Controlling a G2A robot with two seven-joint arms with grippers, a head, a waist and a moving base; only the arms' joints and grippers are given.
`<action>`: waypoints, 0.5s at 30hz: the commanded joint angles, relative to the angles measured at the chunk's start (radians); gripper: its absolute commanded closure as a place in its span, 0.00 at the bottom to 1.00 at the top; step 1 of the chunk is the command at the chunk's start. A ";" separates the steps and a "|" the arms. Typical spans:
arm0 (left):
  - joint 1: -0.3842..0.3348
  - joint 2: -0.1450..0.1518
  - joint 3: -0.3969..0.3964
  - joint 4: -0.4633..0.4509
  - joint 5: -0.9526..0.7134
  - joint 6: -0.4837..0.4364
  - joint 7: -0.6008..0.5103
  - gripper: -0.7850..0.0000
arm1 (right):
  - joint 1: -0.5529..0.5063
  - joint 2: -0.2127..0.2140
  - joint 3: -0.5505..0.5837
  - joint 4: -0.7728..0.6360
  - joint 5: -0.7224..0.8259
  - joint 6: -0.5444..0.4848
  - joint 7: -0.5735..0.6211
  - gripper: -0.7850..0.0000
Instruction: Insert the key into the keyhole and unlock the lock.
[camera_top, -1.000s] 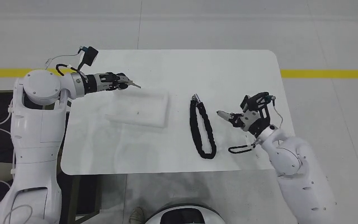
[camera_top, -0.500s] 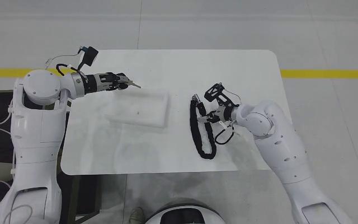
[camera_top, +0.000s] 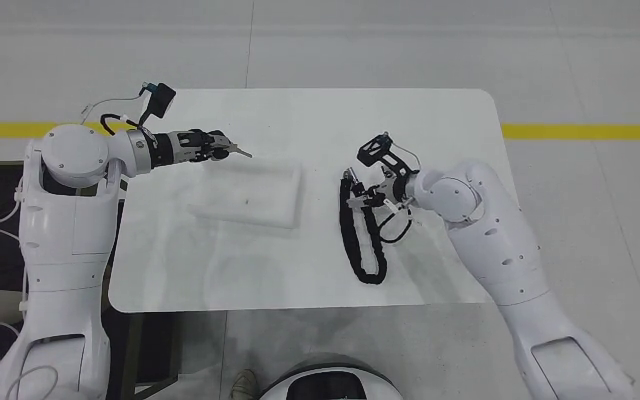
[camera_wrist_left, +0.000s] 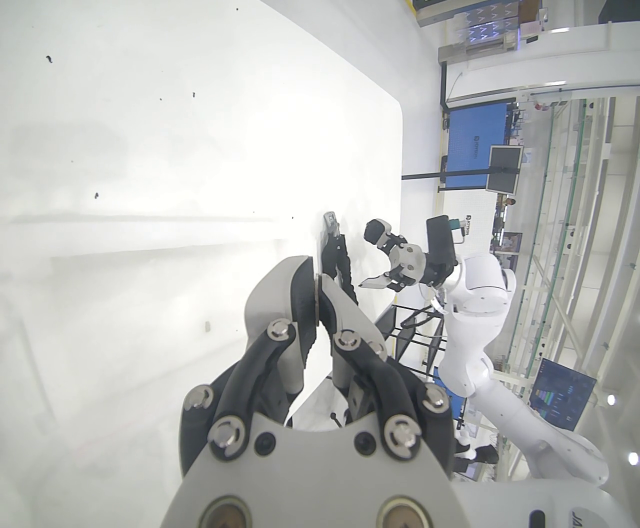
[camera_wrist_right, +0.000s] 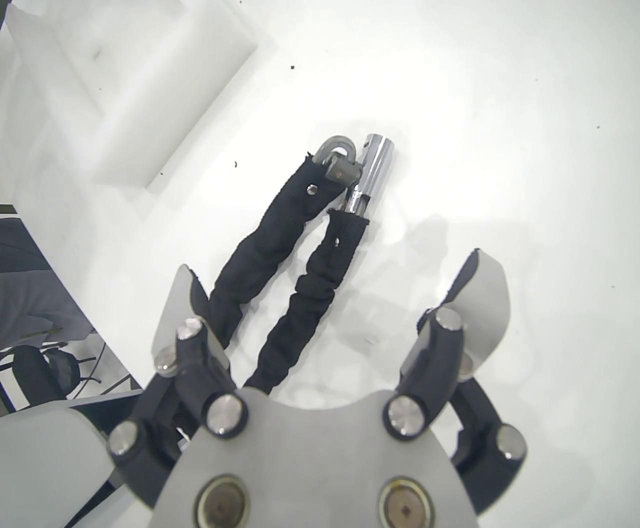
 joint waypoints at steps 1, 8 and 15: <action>0.000 0.000 0.000 0.000 0.000 0.000 0.000 1.00 | -0.096 0.010 0.061 -0.070 0.019 0.000 0.015 0.00; 0.000 0.000 0.000 0.000 0.000 0.000 0.000 1.00 | -0.030 0.003 0.051 -0.097 0.024 0.054 0.174 0.16; 0.000 0.000 0.000 0.000 0.000 0.000 0.000 1.00 | 0.081 -0.030 -0.054 0.012 -0.010 0.092 0.261 0.12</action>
